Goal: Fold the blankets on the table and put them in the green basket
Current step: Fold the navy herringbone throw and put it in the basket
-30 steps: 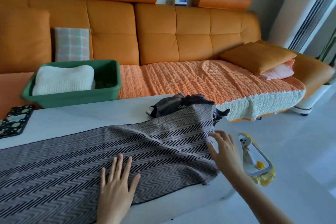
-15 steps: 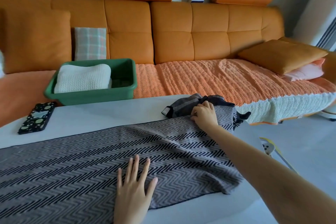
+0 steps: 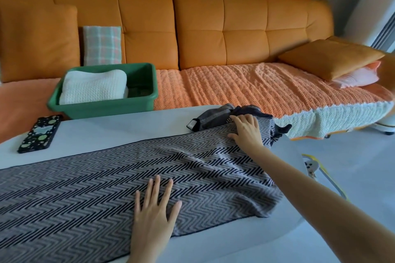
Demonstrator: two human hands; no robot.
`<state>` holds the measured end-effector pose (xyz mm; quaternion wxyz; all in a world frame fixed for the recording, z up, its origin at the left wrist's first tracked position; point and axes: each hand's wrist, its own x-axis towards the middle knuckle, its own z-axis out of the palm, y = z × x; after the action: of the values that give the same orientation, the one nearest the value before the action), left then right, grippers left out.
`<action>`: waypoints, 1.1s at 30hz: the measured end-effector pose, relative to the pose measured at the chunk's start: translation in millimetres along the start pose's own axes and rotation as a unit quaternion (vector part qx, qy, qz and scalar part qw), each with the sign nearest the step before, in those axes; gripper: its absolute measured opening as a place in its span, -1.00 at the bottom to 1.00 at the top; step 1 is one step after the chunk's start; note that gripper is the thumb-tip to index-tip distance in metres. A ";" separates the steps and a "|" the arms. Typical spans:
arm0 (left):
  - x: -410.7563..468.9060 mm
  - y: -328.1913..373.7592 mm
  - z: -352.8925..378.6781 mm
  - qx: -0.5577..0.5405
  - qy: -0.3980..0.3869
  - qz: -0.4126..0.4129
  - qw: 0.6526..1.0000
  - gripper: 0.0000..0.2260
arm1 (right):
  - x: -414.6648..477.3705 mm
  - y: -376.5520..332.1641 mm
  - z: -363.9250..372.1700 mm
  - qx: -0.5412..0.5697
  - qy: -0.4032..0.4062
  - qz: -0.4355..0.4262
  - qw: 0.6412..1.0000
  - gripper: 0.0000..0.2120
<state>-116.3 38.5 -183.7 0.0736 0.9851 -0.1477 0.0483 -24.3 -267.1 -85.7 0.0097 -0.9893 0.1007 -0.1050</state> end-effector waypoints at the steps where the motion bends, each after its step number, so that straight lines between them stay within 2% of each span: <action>1: -0.4 -0.1 -1.0 -0.002 -0.003 -0.002 1.000 -0.45 | 7.1 2.2 -1.5 -0.008 -0.015 0.008 1.000 -0.46; 3: -0.5 -0.6 -1.9 -0.007 -0.009 -0.004 1.000 -0.45 | 19.3 2.9 -3.6 -0.010 -0.030 0.008 0.999 -0.62; 5: -0.4 -0.5 -2.7 -0.009 -0.016 -0.005 1.000 -0.45 | 28.3 2.1 -3.8 0.005 -0.003 0.003 1.000 -0.78; 9: 0.2 -0.3 -4.5 -0.015 -0.015 -0.007 1.000 -0.45 | 38.0 2.2 -8.7 -0.003 0.107 0.033 0.994 -0.83; 12: -0.4 -0.6 -4.4 -0.019 -0.009 0.000 1.000 -0.46 | 33.4 1.3 -9.3 -0.032 0.079 0.035 0.996 -0.75; 14: -0.3 -0.8 -3.6 -0.013 -0.005 0.000 1.000 -0.45 | 24.1 -3.2 -7.6 -0.004 0.065 0.023 0.998 -0.62; 18: 0.3 -1.4 -1.3 -0.002 -0.007 0.000 1.000 -0.45 | -22.0 -24.7 -8.3 0.058 0.061 -0.077 0.993 -0.48; 21: 0.6 -1.6 -1.1 0.006 -0.006 0.003 1.000 -0.44 | -82.1 -39.0 1.0 0.084 -0.022 -0.142 0.986 -0.40; 23: -0.1 -2.2 -0.8 0.003 -0.004 0.003 1.000 -0.44 | -111.1 -35.4 20.7 0.043 -0.049 -0.174 0.983 -0.38; 27: -2.0 -1.7 -1.3 -0.002 -0.011 -0.002 1.000 -0.45 | -116.5 -3.6 38.5 0.049 -0.135 -0.141 0.980 -0.35; 30: -0.4 -1.9 -2.6 0.008 -0.021 -0.004 1.000 -0.44 | -109.8 8.0 34.4 0.029 -0.125 -0.146 0.981 -0.20; 31: 0.0 -2.0 -3.0 0.010 -0.025 -0.002 1.000 -0.44 | -109.5 8.8 33.4 0.019 -0.117 -0.152 0.981 -0.19; 33: 0.4 -1.9 -4.7 0.011 -0.029 0.002 1.000 -0.44 | -114.6 9.6 31.6 -0.012 -0.052 -0.172 0.984 -0.27</action>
<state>-115.8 40.9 -179.3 0.0580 0.9866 -0.1508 0.0220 -129.3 -253.5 -140.6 -0.0155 -0.9960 -0.0699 -0.0527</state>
